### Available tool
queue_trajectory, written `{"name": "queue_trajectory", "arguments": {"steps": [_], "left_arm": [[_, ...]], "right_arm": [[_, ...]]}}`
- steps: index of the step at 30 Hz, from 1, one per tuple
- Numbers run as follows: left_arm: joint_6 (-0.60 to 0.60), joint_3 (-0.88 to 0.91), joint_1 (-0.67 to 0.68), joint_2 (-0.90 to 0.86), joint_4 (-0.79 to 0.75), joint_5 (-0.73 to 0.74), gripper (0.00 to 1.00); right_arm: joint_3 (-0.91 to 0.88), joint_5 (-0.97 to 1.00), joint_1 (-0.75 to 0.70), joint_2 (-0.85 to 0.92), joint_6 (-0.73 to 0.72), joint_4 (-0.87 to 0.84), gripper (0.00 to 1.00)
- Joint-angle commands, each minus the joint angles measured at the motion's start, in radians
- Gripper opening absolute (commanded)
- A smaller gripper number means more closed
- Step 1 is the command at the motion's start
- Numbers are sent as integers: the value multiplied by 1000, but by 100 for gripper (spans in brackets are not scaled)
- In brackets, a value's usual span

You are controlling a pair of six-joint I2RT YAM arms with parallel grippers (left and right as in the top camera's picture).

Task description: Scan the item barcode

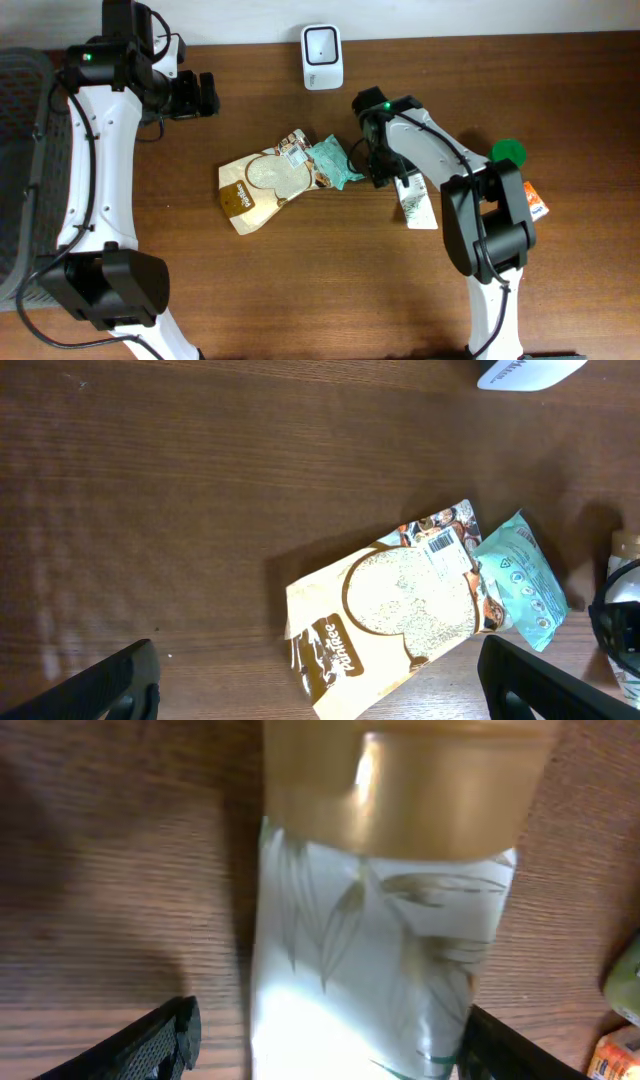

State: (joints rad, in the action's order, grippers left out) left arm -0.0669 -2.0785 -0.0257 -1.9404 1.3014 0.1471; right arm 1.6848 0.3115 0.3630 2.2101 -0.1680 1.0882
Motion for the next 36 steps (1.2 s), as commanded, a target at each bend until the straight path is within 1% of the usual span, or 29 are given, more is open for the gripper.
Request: {"name": "queue_trajectory", "arguments": {"steps": [1,6,9,11,14,17,19,20,23,24,30,34,36], "left_arm": [[19,-1,-3,-2,2,10,99],[19,-1,-3,-2,2,11,99],[19,-1,-3,-2,2,10,99],[19,-1,-3,-2,2,10,99],[19,-1,-3,-2,2,10,99],[19,-1,-3,-2,2,10,99],[19,-1,-3,-2,2,10,99],[19,-1,-3,-2,2,10,99],[19,-1,-3,-2,2,10,99],[19,-1,-3,-2,2,10,99],[19,-1,-3,-2,2,11,99],[19,-1,-3,-2,2,11,99],[19,-1,-3,-2,2,10,99]], "right_arm": [[13,-12,6,7,-32,6,77],[13,23,6,7,-128,26,74],[12,60,6,7,-174,27,66],[10,98,6,7,-186,26,64],[8,134,6,7,-186,23,58],[8,145,6,7,-186,22,48],[7,145,6,9,-185,22,49],[7,142,6,9,-185,23,58],[7,114,10,9,-185,22,66],[7,107,12,9,-185,22,67],[6,104,17,9,-195,7,65],[6,104,18,9,-233,8,58],[6,104,18,11,-251,6,53]]}}
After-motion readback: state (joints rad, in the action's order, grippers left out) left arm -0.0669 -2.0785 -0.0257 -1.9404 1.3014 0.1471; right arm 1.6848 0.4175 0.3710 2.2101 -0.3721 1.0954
